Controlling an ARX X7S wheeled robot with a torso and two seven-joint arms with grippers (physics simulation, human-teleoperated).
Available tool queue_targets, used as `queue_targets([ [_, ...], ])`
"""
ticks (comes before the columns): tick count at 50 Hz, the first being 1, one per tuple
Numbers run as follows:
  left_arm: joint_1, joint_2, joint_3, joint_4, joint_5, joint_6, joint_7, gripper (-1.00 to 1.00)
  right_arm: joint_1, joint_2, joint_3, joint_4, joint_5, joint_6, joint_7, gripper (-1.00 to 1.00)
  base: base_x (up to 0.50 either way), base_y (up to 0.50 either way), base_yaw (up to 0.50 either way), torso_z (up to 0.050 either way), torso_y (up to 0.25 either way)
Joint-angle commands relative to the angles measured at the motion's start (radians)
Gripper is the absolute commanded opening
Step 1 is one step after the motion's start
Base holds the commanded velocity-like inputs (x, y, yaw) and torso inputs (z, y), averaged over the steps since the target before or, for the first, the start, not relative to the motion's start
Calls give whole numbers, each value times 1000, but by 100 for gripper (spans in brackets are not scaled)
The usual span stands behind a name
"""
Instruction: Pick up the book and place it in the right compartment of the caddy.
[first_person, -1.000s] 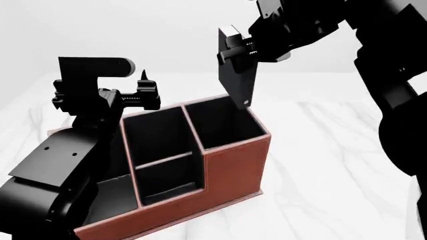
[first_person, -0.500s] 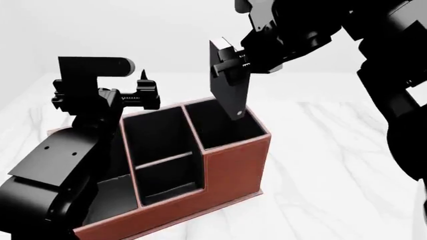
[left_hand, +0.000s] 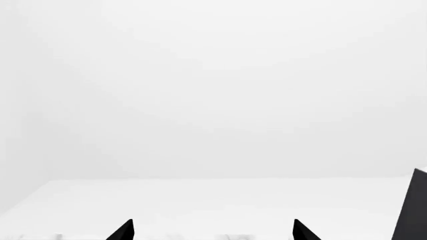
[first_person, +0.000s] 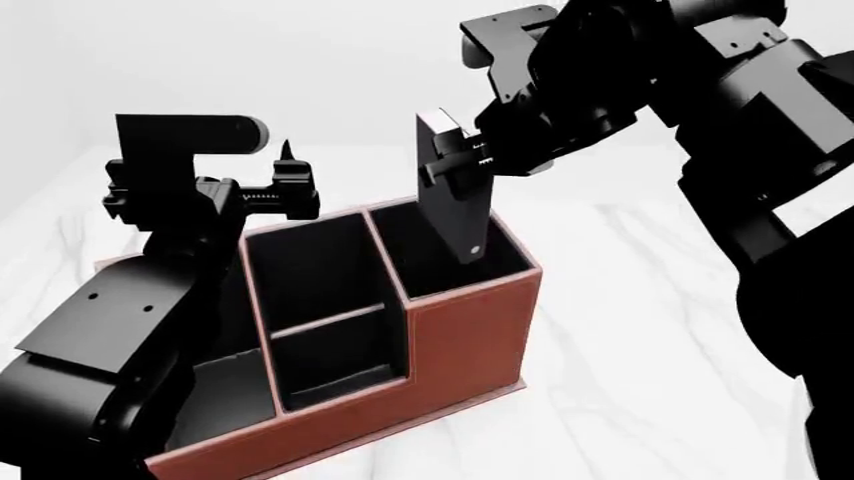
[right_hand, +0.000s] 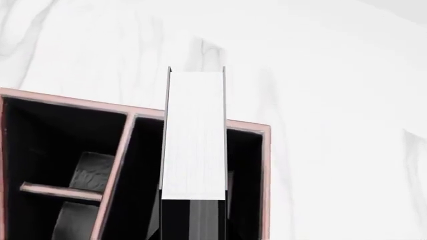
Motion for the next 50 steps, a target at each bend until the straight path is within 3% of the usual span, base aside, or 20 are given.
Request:
queue_targets([
  [1, 1, -3, 2, -2, -3, 5, -3, 100, -22, -23, 0, 27, -62, -28, -52, -100, 0, 0, 3, 0, 0],
  [17, 1, -5, 7, 1, -10, 3, -10, 100, -49, -13, 1, 6, -63, -46, -56, -100, 0, 0, 0, 0, 1],
  [50, 1, -15, 7, 4, -24, 9, -19, 100, -158, -87, -81, 163, -149, -166, -222, -100, 0, 0, 0, 0, 1],
])
